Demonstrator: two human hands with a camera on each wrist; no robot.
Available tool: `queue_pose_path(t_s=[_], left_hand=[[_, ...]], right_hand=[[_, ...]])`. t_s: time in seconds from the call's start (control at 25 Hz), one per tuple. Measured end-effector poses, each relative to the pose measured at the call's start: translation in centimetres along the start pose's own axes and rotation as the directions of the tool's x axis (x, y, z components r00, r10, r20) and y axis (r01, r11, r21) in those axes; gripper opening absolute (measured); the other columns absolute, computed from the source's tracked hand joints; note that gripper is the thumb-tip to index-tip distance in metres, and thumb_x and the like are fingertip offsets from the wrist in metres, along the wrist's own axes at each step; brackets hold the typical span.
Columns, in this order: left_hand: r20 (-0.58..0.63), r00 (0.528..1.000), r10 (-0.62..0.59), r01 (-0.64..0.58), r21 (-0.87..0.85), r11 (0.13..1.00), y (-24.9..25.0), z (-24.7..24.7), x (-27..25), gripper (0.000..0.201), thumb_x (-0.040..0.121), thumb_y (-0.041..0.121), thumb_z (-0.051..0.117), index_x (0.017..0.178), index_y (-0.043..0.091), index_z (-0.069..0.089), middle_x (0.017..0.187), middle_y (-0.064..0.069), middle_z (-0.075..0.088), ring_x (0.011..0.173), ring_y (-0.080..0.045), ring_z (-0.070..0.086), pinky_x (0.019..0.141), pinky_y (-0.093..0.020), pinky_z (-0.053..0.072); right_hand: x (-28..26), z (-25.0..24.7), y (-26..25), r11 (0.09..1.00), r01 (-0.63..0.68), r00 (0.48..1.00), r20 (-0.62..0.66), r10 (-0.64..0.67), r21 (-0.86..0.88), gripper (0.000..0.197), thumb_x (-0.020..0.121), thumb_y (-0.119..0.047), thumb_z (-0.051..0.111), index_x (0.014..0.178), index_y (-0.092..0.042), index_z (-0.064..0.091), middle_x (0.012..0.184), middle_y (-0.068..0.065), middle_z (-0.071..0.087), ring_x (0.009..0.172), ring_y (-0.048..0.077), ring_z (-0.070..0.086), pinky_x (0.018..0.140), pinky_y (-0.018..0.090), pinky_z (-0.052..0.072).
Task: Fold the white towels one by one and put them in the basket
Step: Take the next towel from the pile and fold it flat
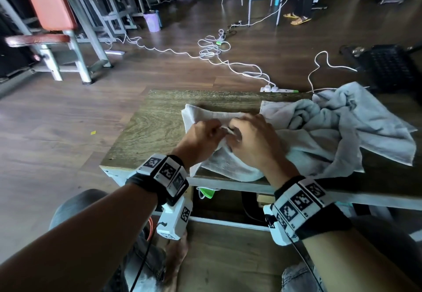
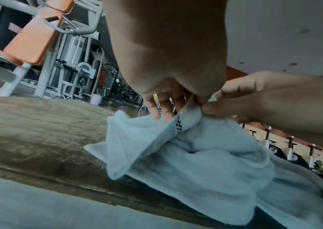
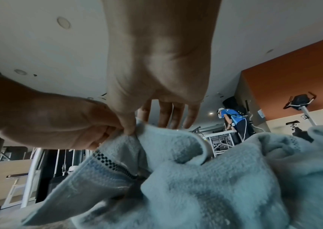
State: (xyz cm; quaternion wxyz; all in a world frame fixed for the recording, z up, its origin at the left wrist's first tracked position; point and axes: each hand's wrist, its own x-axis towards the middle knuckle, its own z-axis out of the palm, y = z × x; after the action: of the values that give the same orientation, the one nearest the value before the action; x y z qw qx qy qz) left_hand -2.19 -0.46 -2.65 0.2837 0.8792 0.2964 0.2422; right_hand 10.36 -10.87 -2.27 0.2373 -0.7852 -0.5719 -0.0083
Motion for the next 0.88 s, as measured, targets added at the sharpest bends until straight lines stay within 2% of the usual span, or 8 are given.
queue_pose_path(t_s=[0.12,0.28,0.4,0.52,0.56,0.68,0.8,0.88], left_hand=[[-0.047,0.997,0.056,-0.054,0.056,0.997,0.2,0.3,-0.9,0.016,0.092,0.021,0.06,0.078,0.015,0.059,0.064,0.006,0.056,0.052,-0.009,0.046,0.049,-0.019,0.033],[-0.102,0.987,-0.124,0.136,0.121,0.983,-2.0,0.1,-1.8,0.018,0.089,0.03,0.065,0.076,0.021,0.057,0.058,0.01,0.057,0.048,-0.002,0.05,0.049,-0.02,0.035],[-0.145,0.98,-0.136,0.141,0.026,0.99,-3.0,-0.2,-1.8,0.016,0.087,0.026,0.066,0.077,0.013,0.062,0.065,0.003,0.064,0.054,-0.015,0.056,0.053,-0.024,0.037],[-0.117,0.993,-0.009,0.005,-0.041,0.999,-1.7,-0.1,-2.2,0.005,0.085,0.013,0.069,0.081,0.012,0.065,0.067,0.003,0.066,0.061,-0.015,0.06,0.058,-0.026,0.046],[-0.11,0.994,0.023,-0.029,-0.054,0.998,-0.9,0.1,-2.2,0.006,0.084,0.014,0.069,0.081,0.014,0.065,0.067,0.004,0.066,0.062,-0.014,0.061,0.06,-0.026,0.048],[-0.144,0.99,0.002,-0.009,-0.051,0.999,0.0,0.6,-2.1,0.014,0.083,0.021,0.071,0.073,0.021,0.061,0.059,0.006,0.061,0.055,-0.008,0.057,0.055,-0.02,0.044],[-0.214,0.971,-0.108,0.104,-0.028,0.994,-1.0,0.4,-2.5,0.034,0.084,0.025,0.07,0.059,0.022,0.048,0.048,0.007,0.048,0.044,-0.005,0.044,0.047,-0.02,0.033],[-0.255,0.954,-0.157,0.142,-0.079,0.987,-1.8,0.0,-2.6,0.033,0.086,0.028,0.069,0.059,0.019,0.052,0.053,0.005,0.053,0.049,-0.008,0.049,0.051,-0.027,0.037]], right_hand=[[0.0,-1.0,0.4,0.998,-0.041,0.986,-0.158,0.048,0.044,0.016,0.089,-0.03,0.048,0.079,-0.02,0.056,0.086,0.001,0.063,0.086,0.028,0.055,0.067,0.035,0.041],[0.3,-1.8,1.0,0.971,-0.141,0.929,-0.313,0.197,0.192,0.02,0.092,-0.029,0.047,0.076,-0.018,0.048,0.081,0.004,0.062,0.078,0.026,0.05,0.061,0.032,0.033],[0.3,-1.0,2.2,0.985,-0.062,0.975,-0.2,0.094,0.159,0.016,0.089,-0.033,0.052,0.092,-0.017,0.053,0.094,0.01,0.064,0.09,0.032,0.057,0.07,0.038,0.043],[-0.7,-0.2,1.7,0.985,0.158,0.987,-0.037,-0.156,0.073,0.049,0.081,-0.039,0.066,0.125,-0.022,0.051,0.118,0.004,0.057,0.109,0.028,0.05,0.09,0.044,0.045],[-0.9,0.0,1.2,0.979,0.197,0.98,-0.028,-0.196,0.05,0.047,0.08,-0.037,0.067,0.124,-0.024,0.053,0.118,0.001,0.056,0.11,0.025,0.048,0.09,0.043,0.043],[-0.7,-0.5,0.2,0.969,0.236,0.967,-0.118,-0.227,0.07,0.009,0.084,-0.022,0.062,0.094,-0.019,0.061,0.094,-0.004,0.06,0.09,0.019,0.051,0.08,0.041,0.046],[0.1,-1.6,1.0,0.986,0.125,0.969,-0.226,-0.097,0.112,0.004,0.087,-0.02,0.056,0.084,-0.019,0.059,0.08,-0.002,0.064,0.077,0.023,0.059,0.069,0.038,0.048],[0.5,-2.0,1.7,0.99,0.03,0.966,-0.259,0.007,0.139,0.003,0.086,-0.021,0.056,0.087,-0.02,0.059,0.081,-0.003,0.066,0.079,0.022,0.062,0.071,0.038,0.051]])
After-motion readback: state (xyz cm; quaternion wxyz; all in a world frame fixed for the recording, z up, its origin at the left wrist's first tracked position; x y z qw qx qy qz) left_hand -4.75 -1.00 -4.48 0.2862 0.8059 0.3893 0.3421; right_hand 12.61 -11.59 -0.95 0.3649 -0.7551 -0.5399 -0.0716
